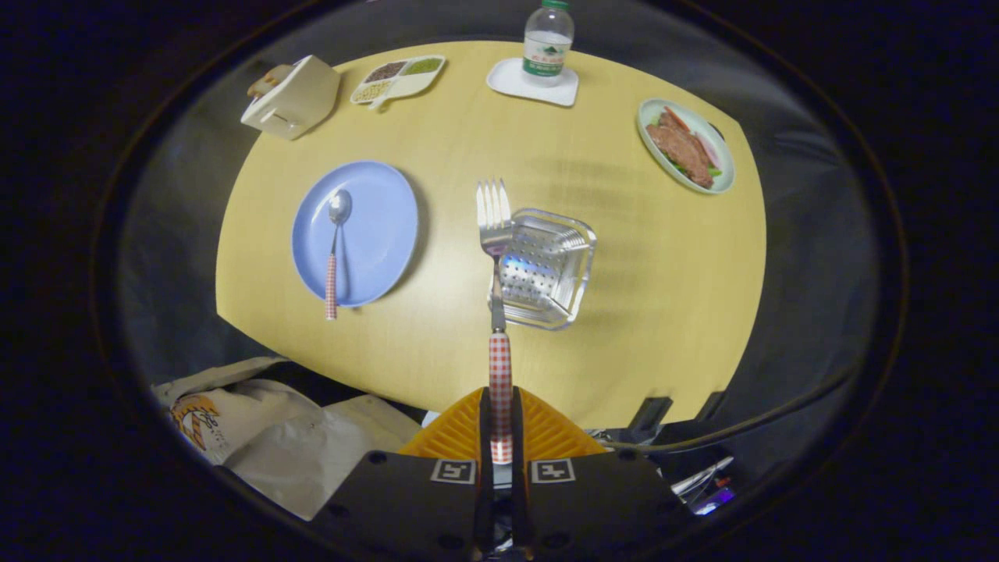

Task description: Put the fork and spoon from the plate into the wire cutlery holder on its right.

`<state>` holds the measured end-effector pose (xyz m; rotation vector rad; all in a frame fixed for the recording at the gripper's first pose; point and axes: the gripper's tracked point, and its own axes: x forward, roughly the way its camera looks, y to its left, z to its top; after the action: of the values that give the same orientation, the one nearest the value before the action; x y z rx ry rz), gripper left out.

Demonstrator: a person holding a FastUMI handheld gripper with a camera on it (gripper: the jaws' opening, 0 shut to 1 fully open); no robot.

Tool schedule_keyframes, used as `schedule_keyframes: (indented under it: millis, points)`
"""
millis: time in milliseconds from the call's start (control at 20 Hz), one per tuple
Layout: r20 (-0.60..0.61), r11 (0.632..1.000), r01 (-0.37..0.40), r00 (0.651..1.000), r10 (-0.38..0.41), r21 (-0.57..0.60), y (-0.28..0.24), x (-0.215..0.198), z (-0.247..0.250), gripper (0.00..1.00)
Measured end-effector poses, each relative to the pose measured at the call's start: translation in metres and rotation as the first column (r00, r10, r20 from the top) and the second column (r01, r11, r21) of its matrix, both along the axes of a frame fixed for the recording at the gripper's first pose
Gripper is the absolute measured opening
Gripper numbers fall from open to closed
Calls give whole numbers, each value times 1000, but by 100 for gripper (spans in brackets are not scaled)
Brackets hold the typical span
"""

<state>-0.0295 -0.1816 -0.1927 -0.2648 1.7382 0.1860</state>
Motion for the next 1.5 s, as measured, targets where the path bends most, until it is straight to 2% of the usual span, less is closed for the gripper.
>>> schedule_keyframes:
  millis: [350, 800, 900, 1100, 1500]
  points:
    - [-117, 996, -87, 989, 86, -3, -31, 1, -14, 12]
    - [-298, 979, -204, 933, 200, 17, -29, -1, -28, 12]
    - [-336, 978, -209, 920, 202, 16, -30, -1, -28, 12]
    - [-379, 987, -162, 912, 154, 11, -27, 1, -27, 12]
    - [-417, 985, -173, 896, 152, -14, -38, 4, -24, 13]
